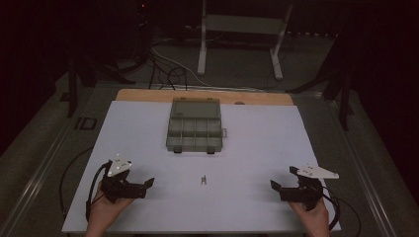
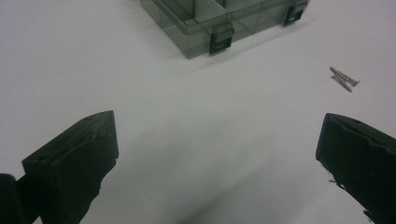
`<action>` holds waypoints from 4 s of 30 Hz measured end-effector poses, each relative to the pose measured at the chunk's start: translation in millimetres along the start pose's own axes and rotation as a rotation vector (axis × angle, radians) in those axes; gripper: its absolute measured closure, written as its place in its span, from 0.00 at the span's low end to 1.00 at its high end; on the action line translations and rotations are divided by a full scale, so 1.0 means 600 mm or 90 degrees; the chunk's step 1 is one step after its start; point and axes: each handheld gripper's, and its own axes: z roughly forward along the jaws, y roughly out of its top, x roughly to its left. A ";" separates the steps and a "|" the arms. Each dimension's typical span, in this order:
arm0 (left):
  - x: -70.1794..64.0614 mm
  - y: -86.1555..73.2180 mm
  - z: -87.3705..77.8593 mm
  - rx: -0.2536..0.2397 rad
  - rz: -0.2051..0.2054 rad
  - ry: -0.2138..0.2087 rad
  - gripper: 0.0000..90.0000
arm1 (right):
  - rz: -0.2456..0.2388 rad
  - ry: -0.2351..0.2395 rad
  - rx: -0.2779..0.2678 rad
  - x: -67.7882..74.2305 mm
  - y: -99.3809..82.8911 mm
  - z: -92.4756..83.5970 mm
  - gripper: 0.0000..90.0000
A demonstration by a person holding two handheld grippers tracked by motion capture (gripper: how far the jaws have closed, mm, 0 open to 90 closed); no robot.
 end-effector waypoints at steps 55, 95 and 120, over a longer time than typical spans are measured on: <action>0.000 -0.002 -0.004 -0.008 0.002 -0.010 0.00 | -0.053 0.085 0.067 0.060 0.062 0.063 0.16; 0.001 -0.002 -0.004 -0.014 -0.001 -0.016 0.00 | -0.160 0.222 0.194 0.203 0.137 0.225 0.47; 0.003 -0.003 -0.005 -0.012 -0.002 -0.017 0.00 | -0.158 0.203 0.240 0.237 0.127 0.272 0.74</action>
